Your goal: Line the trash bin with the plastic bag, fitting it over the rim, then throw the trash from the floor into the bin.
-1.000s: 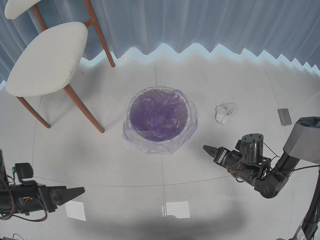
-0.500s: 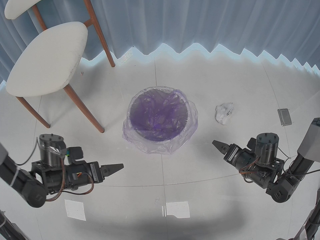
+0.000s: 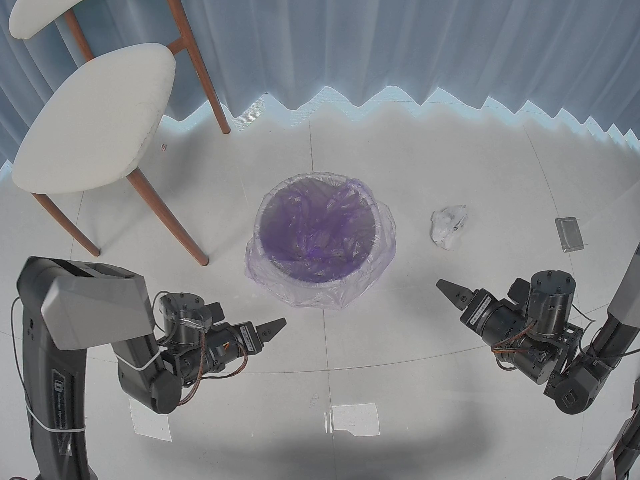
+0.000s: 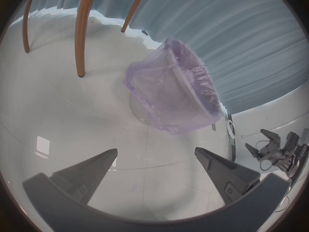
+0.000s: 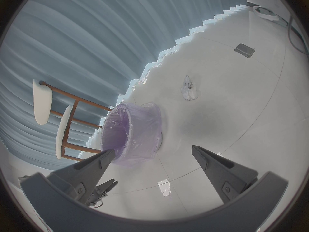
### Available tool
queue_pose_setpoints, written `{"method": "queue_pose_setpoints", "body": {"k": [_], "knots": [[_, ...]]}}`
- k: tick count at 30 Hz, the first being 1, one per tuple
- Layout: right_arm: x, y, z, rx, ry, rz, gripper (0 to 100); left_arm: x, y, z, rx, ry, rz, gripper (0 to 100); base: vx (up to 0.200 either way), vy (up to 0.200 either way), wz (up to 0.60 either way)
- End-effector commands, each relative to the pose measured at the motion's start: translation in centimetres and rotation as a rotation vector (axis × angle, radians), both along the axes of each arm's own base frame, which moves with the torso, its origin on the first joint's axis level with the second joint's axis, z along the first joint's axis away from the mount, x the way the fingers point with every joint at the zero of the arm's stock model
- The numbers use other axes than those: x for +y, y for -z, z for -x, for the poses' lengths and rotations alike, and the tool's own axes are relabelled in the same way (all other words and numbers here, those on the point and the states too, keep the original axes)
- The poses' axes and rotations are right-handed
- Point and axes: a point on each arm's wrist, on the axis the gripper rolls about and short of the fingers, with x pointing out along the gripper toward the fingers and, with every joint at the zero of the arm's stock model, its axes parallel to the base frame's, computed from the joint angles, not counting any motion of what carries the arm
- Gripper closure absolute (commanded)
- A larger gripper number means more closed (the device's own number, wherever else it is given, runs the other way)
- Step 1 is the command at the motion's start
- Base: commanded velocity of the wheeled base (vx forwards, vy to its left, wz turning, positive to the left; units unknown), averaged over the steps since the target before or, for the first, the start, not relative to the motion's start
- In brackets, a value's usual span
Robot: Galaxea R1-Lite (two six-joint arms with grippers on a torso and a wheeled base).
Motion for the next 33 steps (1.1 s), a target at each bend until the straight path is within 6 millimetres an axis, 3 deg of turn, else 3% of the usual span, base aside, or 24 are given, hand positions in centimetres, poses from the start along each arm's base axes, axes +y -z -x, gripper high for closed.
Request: {"method": "queue_pose_setpoints", "body": {"k": [1,8,19,20,33], "knots": [[-0.1,0.0,0.2,-0.001,0.002,-0.003,0,-0.9,2.7,-2.4,0.013,-0.033,0.015,0,0.0,0.0,0.0],[-0.1,0.1,0.2,0.003,0.002,-0.001,0,-1.5,2.0,-5.5,0.019,-0.151,0.076,0,0.0,0.0,0.0],[-0.1,0.4,0.2,0.012,0.003,0.002,0,-2.8,2.1,-8.2,0.023,-0.156,0.085,0,0.0,0.0,0.0],[-0.1,0.4,0.2,0.012,0.003,0.002,0,-2.8,2.3,-8.4,0.028,-0.159,0.082,100,0.0,0.0,0.0],[-0.3,0.9,0.7,0.039,0.006,0.007,0,-3.4,5.2,-9.8,0.05,-0.251,0.025,100,0.0,0.0,0.0]]}}
